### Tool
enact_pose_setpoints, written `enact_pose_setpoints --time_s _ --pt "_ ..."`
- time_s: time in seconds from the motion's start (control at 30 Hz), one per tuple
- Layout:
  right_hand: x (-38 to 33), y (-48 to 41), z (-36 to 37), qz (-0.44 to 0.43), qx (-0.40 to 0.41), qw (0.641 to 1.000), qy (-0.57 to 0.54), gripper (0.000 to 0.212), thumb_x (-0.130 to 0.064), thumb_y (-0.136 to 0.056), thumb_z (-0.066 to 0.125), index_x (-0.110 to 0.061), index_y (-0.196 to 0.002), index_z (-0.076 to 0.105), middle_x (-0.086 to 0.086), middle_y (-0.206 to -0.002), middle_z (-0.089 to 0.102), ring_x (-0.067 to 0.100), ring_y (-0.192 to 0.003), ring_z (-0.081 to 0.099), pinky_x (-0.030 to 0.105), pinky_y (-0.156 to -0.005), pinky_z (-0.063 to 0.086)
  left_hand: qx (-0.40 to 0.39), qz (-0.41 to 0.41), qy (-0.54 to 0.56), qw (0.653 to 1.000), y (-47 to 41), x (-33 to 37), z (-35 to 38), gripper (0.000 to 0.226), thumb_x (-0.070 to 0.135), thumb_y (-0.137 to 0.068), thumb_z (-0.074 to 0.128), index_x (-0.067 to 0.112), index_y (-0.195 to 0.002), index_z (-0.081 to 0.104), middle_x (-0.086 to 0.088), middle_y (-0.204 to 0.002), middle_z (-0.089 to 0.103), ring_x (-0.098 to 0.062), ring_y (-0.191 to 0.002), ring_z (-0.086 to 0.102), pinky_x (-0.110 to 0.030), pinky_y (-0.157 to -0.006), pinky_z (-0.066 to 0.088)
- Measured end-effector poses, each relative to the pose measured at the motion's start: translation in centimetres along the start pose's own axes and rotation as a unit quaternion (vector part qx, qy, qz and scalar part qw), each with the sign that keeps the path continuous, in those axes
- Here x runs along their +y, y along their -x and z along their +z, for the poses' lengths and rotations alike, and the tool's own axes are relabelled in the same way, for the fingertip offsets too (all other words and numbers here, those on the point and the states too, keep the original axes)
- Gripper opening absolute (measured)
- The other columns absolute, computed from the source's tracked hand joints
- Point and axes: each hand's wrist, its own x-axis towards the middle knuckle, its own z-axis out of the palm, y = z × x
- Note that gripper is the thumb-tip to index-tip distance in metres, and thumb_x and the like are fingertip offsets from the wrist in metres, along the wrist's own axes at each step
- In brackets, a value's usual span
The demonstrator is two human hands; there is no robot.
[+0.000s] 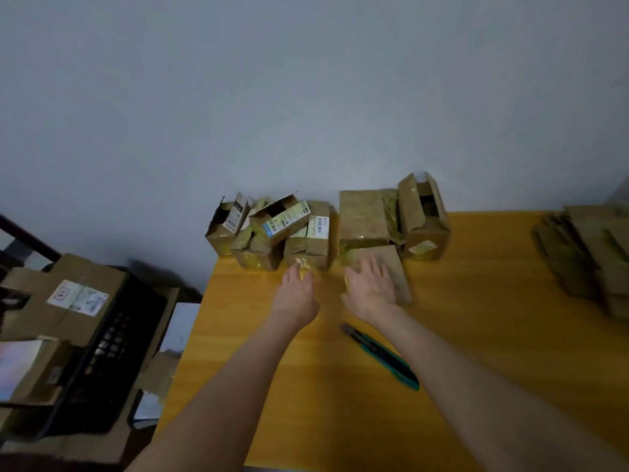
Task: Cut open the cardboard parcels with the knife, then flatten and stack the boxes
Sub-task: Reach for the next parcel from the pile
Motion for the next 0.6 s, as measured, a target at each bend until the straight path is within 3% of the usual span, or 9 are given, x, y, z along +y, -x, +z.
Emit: enact_pose_setpoints --time_s 0.2,0.3,0.37,0.47,0.53,0.6 --pt "-2.4 -5.7 0.6 0.009 0.007 1.000 -0.024 0.056 -0.036 -0.094 0.056 -0.022 -0.144 0.035 0.011 -0.158 0.015 0.032 -0.148 -0.002 0.049 -0.120 0.008 0.004 0.012 0.007 1.000 -5.1 -3.3 -1.9 0.058 0.024 -0.093 0.058 0.012 -0.144 0.033 -0.015 -0.153 0.020 -0.032 -0.140 0.028 -0.041 -0.110 0.035" --pt "-2.0 -7.8 0.7 0.078 0.031 0.995 -0.053 0.064 -0.035 -0.093 0.057 -0.021 -0.148 0.028 0.012 -0.157 0.014 0.032 -0.148 0.003 0.049 -0.120 0.012 -0.064 0.029 0.038 0.997 -8.3 -3.8 -2.8 0.051 0.022 -0.093 0.057 0.010 -0.141 0.041 -0.013 -0.141 0.044 -0.029 -0.125 0.048 -0.037 -0.101 0.043" --pt "-0.6 -8.7 0.5 0.147 0.056 0.986 -0.064 0.066 -0.035 -0.092 0.058 -0.018 -0.147 0.026 0.015 -0.154 0.019 0.034 -0.144 0.017 0.047 -0.116 0.024 -0.117 0.043 0.095 0.988 -9.4 -3.0 -3.0 0.045 0.021 -0.094 0.057 0.008 -0.136 0.049 -0.012 -0.135 0.054 -0.028 -0.122 0.052 -0.034 -0.097 0.043" --pt "2.2 -9.2 -0.1 0.259 0.078 0.957 -0.101 0.060 -0.035 -0.093 0.056 -0.014 -0.143 0.031 0.015 -0.146 0.028 0.033 -0.131 0.034 0.044 -0.103 0.036 -0.180 0.015 0.264 0.947 -10.0 -0.8 -2.5 0.032 0.018 -0.095 0.057 0.005 -0.124 0.059 -0.013 -0.120 0.062 -0.024 -0.101 0.061 -0.029 -0.081 0.050" --pt "3.7 -9.3 0.0 0.320 0.041 0.931 -0.168 0.067 -0.043 -0.092 0.056 -0.013 -0.144 0.027 0.015 -0.145 0.032 0.034 -0.129 0.038 0.045 -0.098 0.039 -0.215 -0.002 0.344 0.914 -10.1 0.8 -1.5 0.027 0.017 -0.095 0.058 0.004 -0.117 0.061 -0.009 -0.108 0.064 -0.015 -0.084 0.061 -0.022 -0.068 0.050" --pt "4.7 -9.2 0.7 0.347 -0.002 0.907 -0.238 0.070 -0.048 -0.091 0.056 -0.011 -0.144 0.029 0.014 -0.140 0.042 0.034 -0.123 0.047 0.042 -0.091 0.044 -0.262 -0.010 0.402 0.877 -10.0 2.2 -0.3 0.032 0.020 -0.093 0.060 0.009 -0.123 0.060 -0.006 -0.114 0.064 -0.019 -0.096 0.062 -0.029 -0.081 0.054"
